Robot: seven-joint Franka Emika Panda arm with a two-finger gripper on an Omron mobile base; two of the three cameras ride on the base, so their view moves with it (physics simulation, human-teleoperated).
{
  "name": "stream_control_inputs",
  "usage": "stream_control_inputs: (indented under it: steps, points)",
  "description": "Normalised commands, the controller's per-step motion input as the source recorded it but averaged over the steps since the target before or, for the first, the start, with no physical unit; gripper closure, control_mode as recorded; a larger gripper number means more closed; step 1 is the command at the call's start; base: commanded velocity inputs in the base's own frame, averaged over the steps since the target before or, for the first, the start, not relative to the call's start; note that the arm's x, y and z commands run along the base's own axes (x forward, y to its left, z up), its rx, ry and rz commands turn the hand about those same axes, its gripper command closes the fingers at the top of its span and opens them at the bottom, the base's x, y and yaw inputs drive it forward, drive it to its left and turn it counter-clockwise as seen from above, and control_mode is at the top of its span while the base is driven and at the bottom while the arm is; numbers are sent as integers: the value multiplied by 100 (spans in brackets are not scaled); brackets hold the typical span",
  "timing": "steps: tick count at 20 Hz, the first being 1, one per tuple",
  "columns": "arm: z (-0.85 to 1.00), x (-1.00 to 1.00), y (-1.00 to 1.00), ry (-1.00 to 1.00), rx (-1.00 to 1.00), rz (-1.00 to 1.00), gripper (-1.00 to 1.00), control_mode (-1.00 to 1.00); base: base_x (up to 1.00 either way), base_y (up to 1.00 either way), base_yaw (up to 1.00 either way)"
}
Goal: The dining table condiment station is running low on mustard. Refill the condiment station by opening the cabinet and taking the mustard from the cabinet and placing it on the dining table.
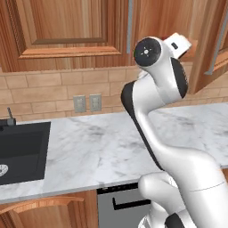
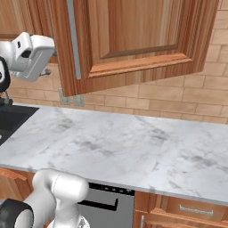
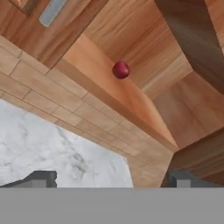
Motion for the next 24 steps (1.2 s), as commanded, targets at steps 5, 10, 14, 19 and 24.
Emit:
stream_control_inputs:
  steps: [5, 10, 14, 19, 24]
  points:
    - [-3, -20, -100, 12, 0, -1, -100, -100, 0, 0, 0]
    - [0, -100, -97, -7, 0, -8, -100, -100, 0, 0, 0]
    - [0, -81, -100, 0, 7, -2, -100, -100, 0, 0, 0]
    - [0, -51, -100, 1, 10, 0, -100, -100, 0, 0, 0]
    - [0, -24, -100, 0, 10, 0, -100, -100, 0, 0, 0]
